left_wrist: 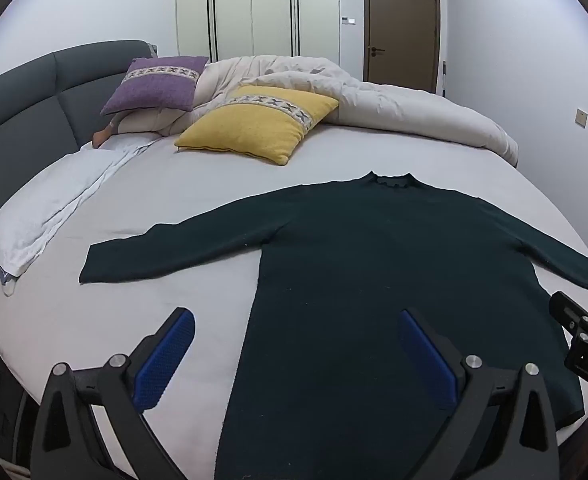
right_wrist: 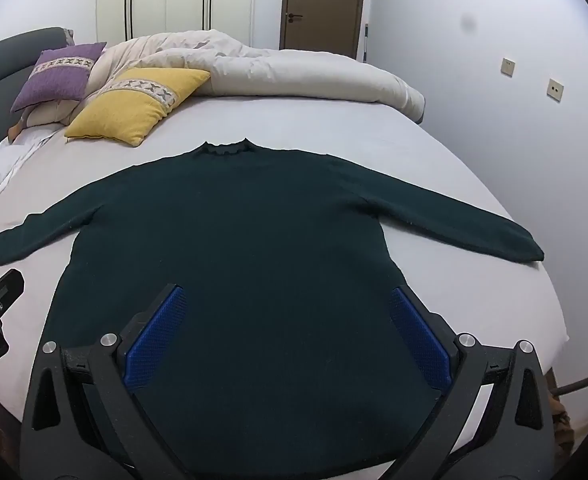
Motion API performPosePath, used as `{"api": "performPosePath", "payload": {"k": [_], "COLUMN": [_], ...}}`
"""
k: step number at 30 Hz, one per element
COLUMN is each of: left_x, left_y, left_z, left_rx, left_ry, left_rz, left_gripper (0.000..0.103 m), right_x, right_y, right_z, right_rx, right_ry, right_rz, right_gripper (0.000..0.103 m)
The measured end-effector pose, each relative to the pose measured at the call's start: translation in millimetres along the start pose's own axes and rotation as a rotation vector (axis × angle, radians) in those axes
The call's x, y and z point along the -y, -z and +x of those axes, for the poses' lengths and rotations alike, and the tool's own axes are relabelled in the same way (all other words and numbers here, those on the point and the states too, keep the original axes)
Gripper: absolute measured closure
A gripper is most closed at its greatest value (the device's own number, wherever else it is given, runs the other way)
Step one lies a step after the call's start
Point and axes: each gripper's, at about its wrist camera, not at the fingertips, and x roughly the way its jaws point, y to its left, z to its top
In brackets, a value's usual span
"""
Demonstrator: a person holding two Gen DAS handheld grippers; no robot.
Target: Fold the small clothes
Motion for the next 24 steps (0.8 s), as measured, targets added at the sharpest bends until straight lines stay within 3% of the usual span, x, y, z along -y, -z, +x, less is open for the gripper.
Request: {"api": "performPosePath", "payload": {"k": [24], "left_x": [-0.6], "left_y": [2.0], "left_z": [-0.6], "left_rx": [0.000], "left_ry": [-0.009], "left_rz": [0.002], "left_gripper": [0.000], "right_x": [-1.0], "right_y": [0.0], "right_z": [-0.1], "right_rx": [-0.007], "right_ry": [-0.008], "right_rz": [-0.009], "right_gripper": [0.000]}}
